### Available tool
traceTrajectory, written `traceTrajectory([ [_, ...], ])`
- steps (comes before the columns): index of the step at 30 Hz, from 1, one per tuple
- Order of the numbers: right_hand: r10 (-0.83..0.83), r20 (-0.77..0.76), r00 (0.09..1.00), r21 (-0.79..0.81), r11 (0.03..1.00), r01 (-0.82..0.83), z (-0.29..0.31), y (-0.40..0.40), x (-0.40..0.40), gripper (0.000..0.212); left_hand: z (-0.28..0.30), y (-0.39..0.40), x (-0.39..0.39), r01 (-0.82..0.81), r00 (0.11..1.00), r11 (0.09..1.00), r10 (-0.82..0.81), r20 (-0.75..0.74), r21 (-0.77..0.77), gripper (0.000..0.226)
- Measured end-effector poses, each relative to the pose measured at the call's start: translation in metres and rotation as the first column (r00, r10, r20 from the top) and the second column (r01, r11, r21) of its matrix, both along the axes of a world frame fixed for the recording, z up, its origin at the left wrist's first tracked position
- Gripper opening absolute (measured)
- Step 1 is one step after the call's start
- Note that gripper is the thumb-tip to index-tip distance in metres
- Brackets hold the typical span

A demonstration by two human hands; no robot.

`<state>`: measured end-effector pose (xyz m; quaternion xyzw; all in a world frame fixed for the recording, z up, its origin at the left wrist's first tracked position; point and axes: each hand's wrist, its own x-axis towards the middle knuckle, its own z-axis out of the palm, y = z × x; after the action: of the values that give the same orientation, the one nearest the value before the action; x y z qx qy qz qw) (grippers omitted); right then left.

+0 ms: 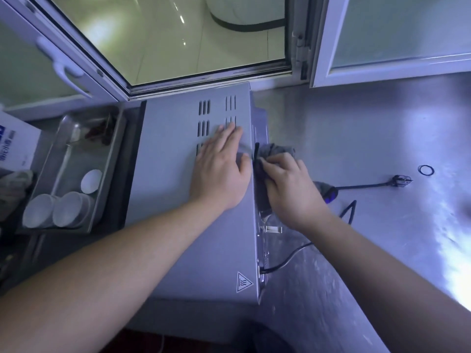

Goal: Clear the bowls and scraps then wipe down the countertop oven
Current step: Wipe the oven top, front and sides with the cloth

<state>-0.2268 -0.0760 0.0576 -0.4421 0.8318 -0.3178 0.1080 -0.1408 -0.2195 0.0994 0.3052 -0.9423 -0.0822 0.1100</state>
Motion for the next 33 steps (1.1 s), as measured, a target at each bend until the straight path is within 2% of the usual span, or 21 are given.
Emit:
traceTrajectory([
  [4,0.015,0.002,1.0,-0.027,1.0,-0.015,0.002,0.025,0.025,0.044,0.001,0.0,0.001,0.009,1.0,1.0,-0.009,0.004,-0.002,0.056],
  [15,0.077,0.028,0.997,-0.113,0.991,-0.073,-0.009,0.071,0.054,0.046,0.002,0.0,0.0,-0.007,1.0,0.999,0.007,0.003,0.041,0.057],
  [19,0.145,0.134,0.98,-0.204,0.972,-0.116,-0.023,0.089,0.049,0.041,0.003,0.0,0.0,-0.013,1.0,0.999,0.012,0.014,0.048,0.056],
  [21,0.117,0.227,0.967,-0.225,0.972,-0.065,-0.028,0.094,0.045,0.036,0.002,-0.002,0.0,-0.015,1.0,0.999,0.015,0.011,0.045,0.055],
  [22,0.056,0.3,0.952,-0.215,0.977,0.01,-0.034,0.095,0.041,0.035,0.001,-0.002,0.0,-0.018,1.0,0.999,0.018,0.008,0.046,0.055],
  [23,-0.019,0.413,0.911,-0.206,0.972,0.114,-0.038,0.095,0.037,0.033,0.0,-0.002,0.0,-0.022,1.0,0.999,0.022,0.005,0.049,0.055],
  [24,-0.113,0.567,0.816,-0.186,0.948,0.26,-0.039,0.093,0.034,0.031,0.0,-0.002,0.0,-0.025,1.0,0.998,0.025,0.004,0.051,0.055],
  [26,-0.234,0.829,0.508,-0.091,0.84,0.536,-0.033,0.085,0.024,0.025,-0.001,-0.001,0.0,-0.024,1.0,0.998,0.024,0.0,0.049,0.055],
  [27,-0.249,0.895,0.371,-0.045,0.776,0.63,-0.027,0.08,0.02,0.023,-0.001,-0.002,0.0,-0.023,1.0,0.999,0.023,-0.001,0.049,0.055],
  [28,-0.246,0.92,0.305,-0.034,0.726,0.687,-0.025,0.074,0.017,0.023,-0.001,-0.002,0.0,-0.021,1.0,0.999,0.021,-0.002,0.049,0.055],
  [30,-0.224,0.942,0.248,-0.027,0.688,0.725,-0.014,0.061,0.018,0.025,-0.002,-0.002,0.0,-0.021,1.0,0.999,0.021,-0.003,0.049,0.055],
  [33,-0.153,0.962,0.225,-0.043,0.731,0.681,-0.003,0.033,0.036,0.022,-0.002,-0.002,0.0,-0.019,1.0,0.999,0.019,-0.009,0.043,0.055],
])
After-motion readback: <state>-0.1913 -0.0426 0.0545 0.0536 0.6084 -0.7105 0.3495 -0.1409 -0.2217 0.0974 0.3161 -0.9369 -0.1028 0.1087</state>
